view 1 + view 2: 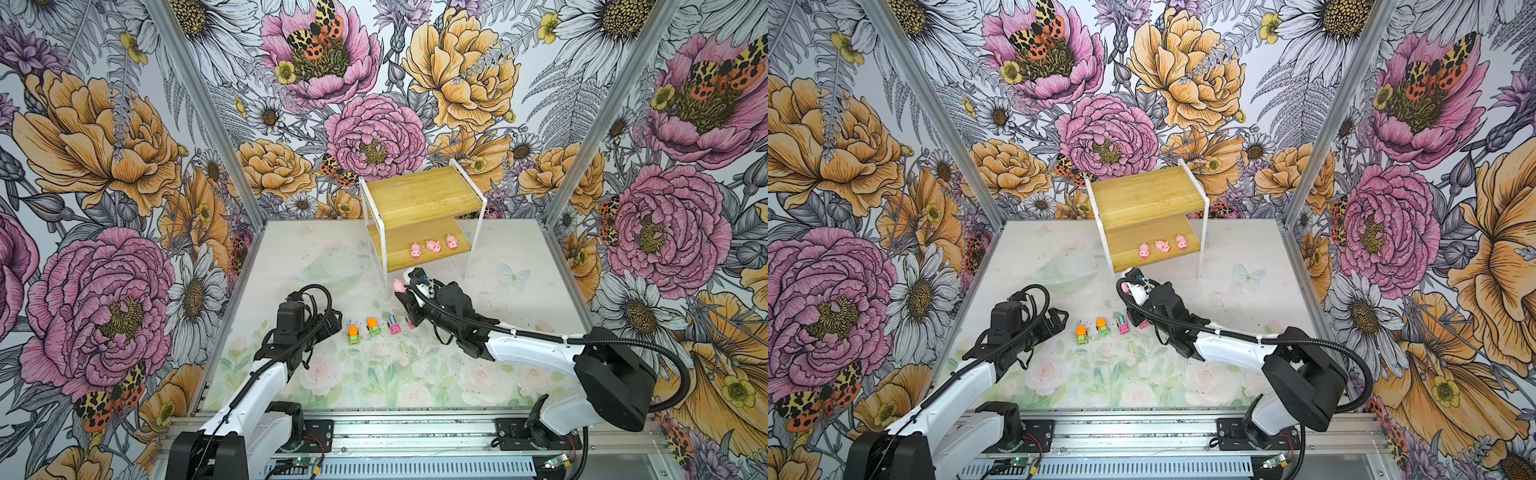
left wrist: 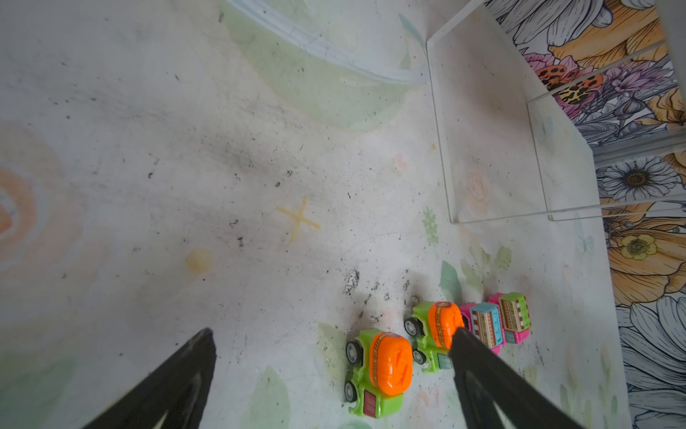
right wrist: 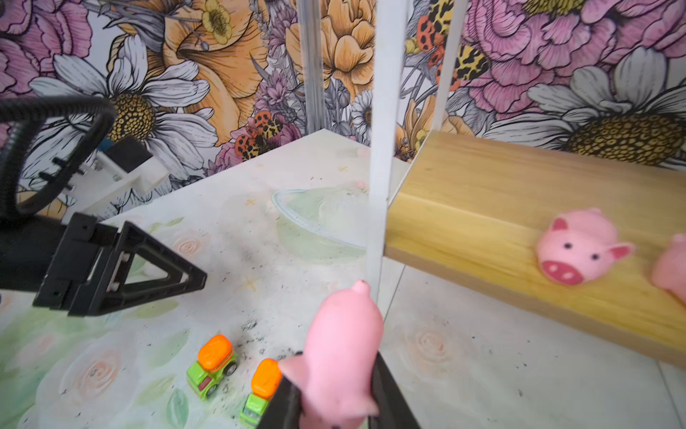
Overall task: Place and organize the plastic toys onto the shelf
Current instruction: 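Lower the pig onto the lower shelf beside the others and open the right gripper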
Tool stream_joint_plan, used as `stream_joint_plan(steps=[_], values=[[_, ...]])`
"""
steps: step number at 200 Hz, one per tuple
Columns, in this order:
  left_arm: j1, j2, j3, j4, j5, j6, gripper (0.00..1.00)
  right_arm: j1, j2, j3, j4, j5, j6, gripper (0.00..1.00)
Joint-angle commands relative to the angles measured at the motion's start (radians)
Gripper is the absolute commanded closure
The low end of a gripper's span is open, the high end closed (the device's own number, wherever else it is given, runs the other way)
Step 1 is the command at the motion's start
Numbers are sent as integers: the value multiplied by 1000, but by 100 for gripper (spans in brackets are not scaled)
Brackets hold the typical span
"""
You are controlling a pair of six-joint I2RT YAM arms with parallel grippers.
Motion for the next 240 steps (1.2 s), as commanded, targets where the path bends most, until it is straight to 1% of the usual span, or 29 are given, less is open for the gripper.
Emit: stream_joint_plan(steps=[1,7,31,108,158,240], values=[[6,-14,-3,21,24,19,1,-12,2,70,-65,45,-6,72],[6,-14,-3,20,25,20,1,-44,12,83,-70,48,-9,72],[3,-12,-3,22,27,18,1,-63,61,152,-90,74,-5,72],[-5,1,3,22,21,22,1,-84,232,345,-122,98,5,72],[-5,4,5,17,20,23,1,-101,296,394,-126,91,28,72],[-5,13,8,17,19,23,1,-113,355,432,-132,69,48,72]])
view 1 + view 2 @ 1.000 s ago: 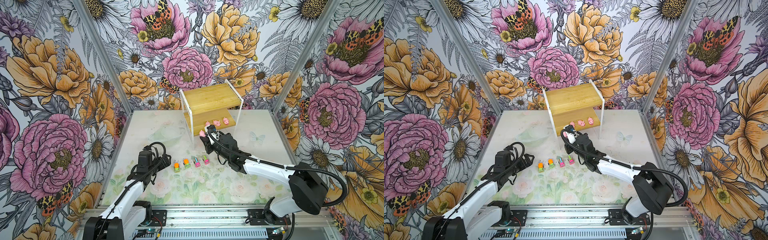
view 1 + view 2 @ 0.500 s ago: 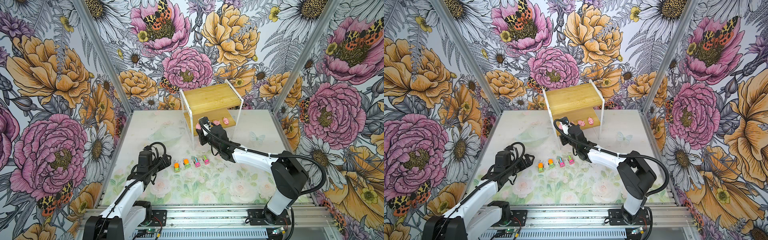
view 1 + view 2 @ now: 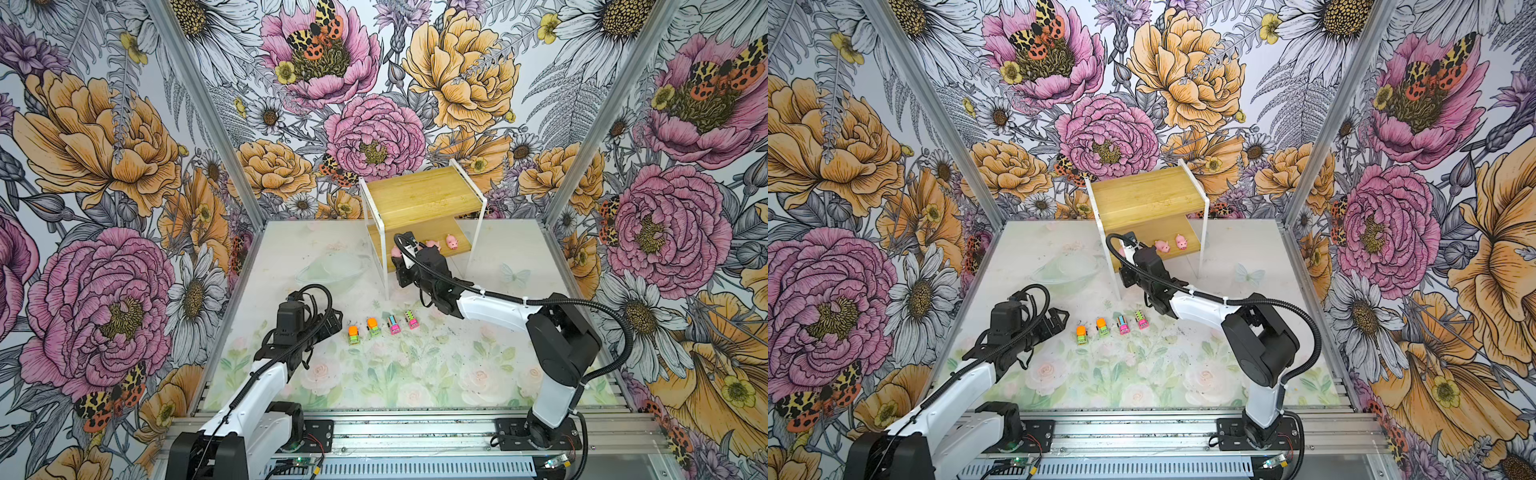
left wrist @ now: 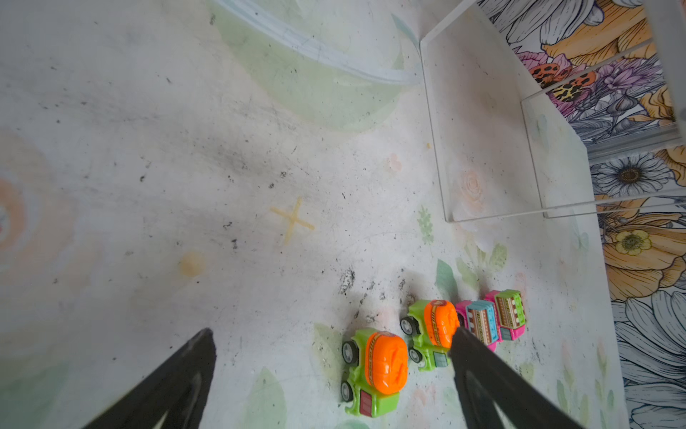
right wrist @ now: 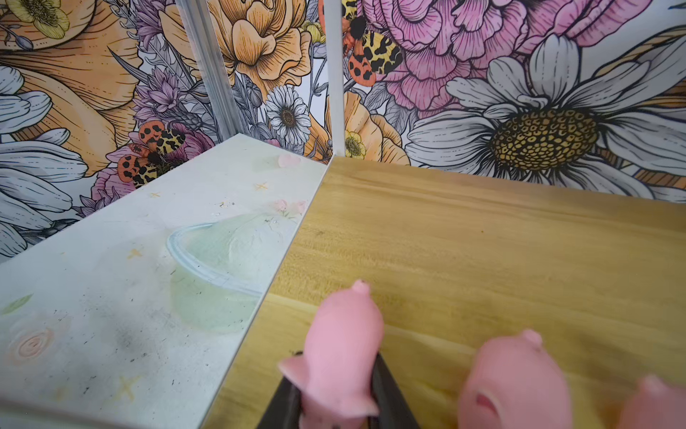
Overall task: Place and organize the plastic toys onto the shelf
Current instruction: 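Lower the pig onto the lower shelf beside the others and open the right gripper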
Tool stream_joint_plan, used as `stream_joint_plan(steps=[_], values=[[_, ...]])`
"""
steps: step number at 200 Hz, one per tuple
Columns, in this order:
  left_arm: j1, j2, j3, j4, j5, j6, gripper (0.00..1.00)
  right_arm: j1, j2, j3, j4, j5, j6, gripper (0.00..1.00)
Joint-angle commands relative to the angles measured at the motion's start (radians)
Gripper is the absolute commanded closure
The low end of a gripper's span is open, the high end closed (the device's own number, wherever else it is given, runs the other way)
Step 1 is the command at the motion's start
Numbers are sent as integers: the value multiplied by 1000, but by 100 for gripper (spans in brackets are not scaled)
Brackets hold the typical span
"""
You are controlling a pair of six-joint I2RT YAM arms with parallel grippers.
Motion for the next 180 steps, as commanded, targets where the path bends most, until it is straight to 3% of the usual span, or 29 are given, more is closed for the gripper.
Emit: stream_joint_plan(steps=[1,62,180], values=[[-4,9,8,11,11,16,1,-9,21,46,4,-8,19,72],[-3,21,13,11,11,19,1,-12,67,90,-11,-24,31,71],[-4,27,15,9,12,19,1,-13,6,36,-13,1,19,43]])
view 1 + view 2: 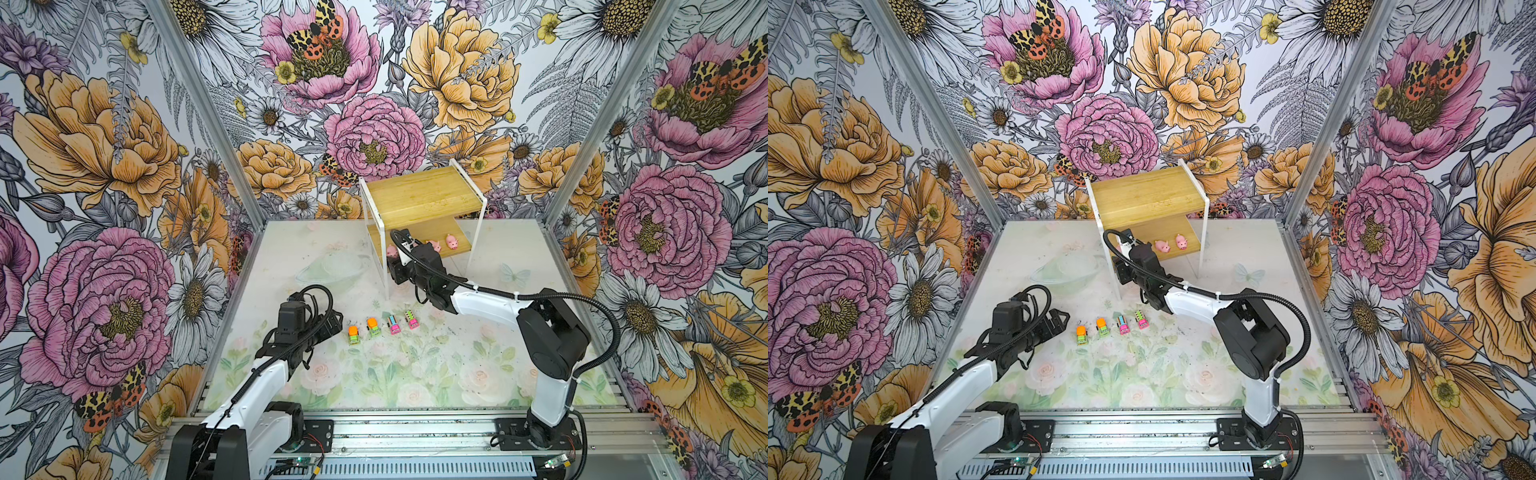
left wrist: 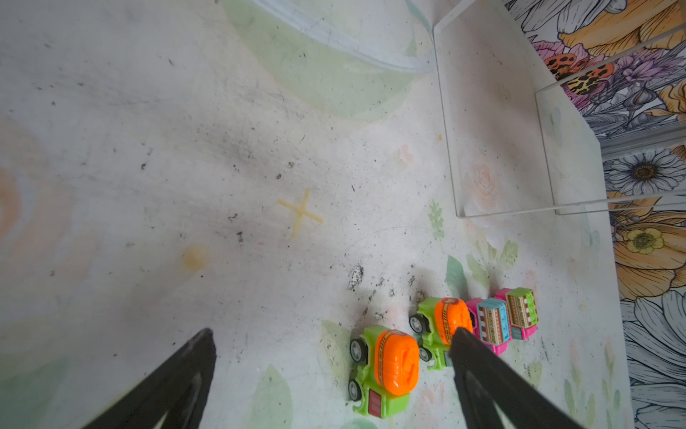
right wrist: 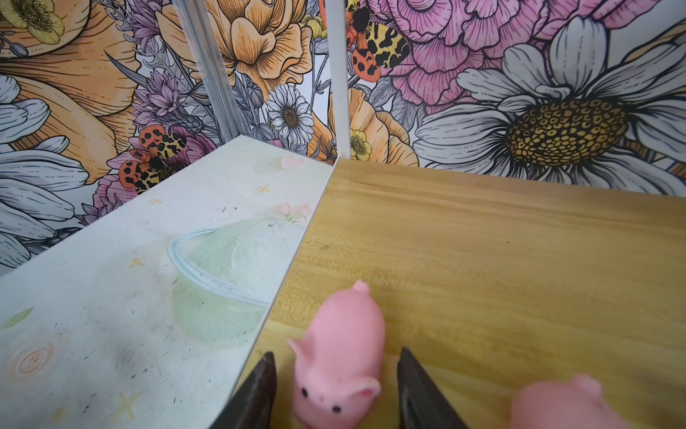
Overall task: Place and organize the plastic toys onto the shelf
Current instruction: 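Lower the pig onto the lower shelf beside the others and open the right gripper, then withdraw the right gripper back over the pink trucks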
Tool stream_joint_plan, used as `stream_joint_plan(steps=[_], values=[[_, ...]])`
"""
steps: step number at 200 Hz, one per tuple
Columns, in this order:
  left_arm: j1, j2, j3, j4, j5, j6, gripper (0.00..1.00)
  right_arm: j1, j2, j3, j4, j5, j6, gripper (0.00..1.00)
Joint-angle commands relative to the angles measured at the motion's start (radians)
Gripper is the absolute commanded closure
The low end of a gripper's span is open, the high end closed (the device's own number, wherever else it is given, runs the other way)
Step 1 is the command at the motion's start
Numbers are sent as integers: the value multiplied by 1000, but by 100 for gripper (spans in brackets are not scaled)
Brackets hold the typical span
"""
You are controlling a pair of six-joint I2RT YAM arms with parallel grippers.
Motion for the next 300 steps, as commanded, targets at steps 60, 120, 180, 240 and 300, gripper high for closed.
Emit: stream_joint_plan(steps=[60,120,180,240,300], values=[[-7,1,17,12,11,19,1,-7,-239,-190,-7,-51,-72,32],[-11,9,21,13,9,21,1,-6,-469,-544,59,-179,-88,29],[-14,11,22,11,6,19,1,20,-349,-759,301,-183,20,29],[-17,9,22,4,-5,15,1,35,-210,-713,356,-201,12,29],[-19,32,30,3,-5,17,1,34,-90,-638,376,-199,-1,30]])
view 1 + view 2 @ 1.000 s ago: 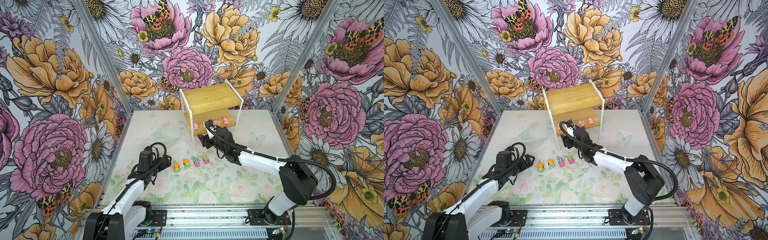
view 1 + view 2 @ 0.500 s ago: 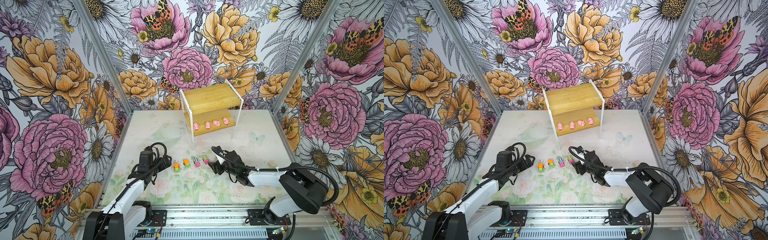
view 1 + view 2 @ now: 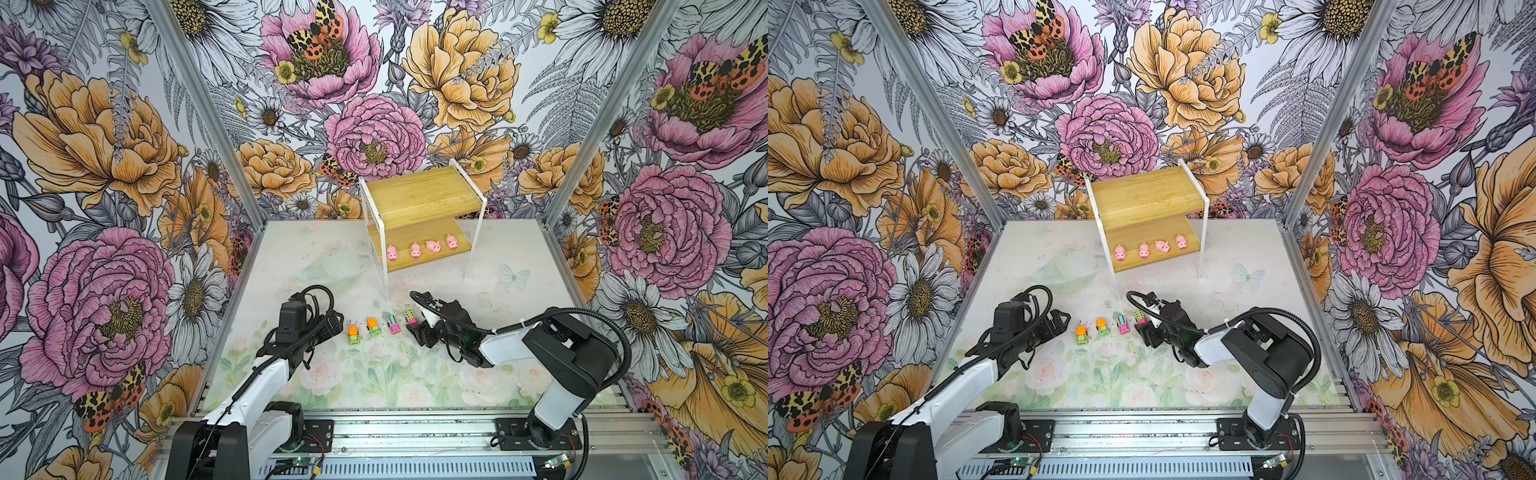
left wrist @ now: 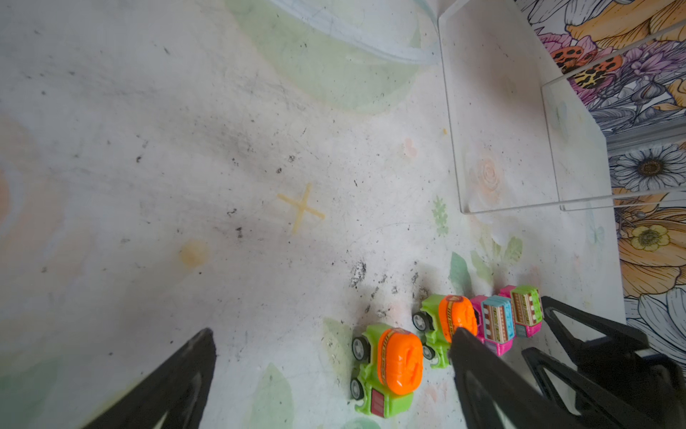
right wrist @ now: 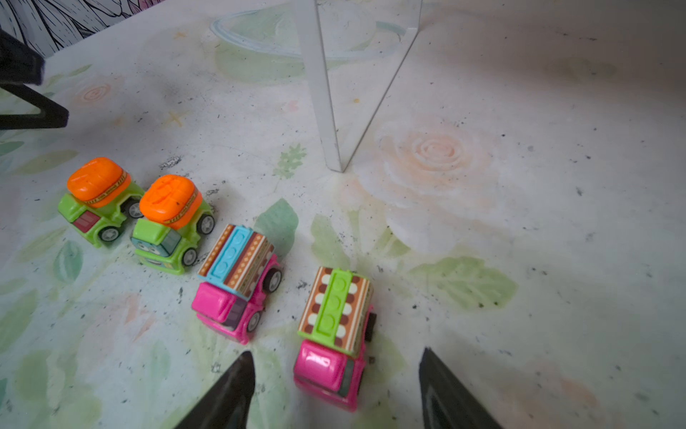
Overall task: Place and organize the plastic toys onto the shelf
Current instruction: 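Withdraw the right gripper back over the pink trucks, then lower the right gripper and close it on the pink truck with green top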
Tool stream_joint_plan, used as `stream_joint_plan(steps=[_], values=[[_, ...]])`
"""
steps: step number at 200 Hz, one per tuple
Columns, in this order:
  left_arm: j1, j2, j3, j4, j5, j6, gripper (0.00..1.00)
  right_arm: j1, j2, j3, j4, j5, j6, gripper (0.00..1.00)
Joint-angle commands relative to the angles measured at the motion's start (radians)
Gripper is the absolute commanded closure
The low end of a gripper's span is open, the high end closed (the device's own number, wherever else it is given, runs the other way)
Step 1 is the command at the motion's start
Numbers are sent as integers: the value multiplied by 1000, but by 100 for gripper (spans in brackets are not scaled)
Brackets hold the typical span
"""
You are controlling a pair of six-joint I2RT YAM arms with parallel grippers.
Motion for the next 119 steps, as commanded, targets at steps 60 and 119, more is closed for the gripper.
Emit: stream_joint_plan(steps=[60,119], values=[[-8,8,30,-2,-12,16,1,3,102,88,55,-10,-11,30],[-8,14,33,-3,-12,14,1,-6,125,83,71,-25,-8,40]])
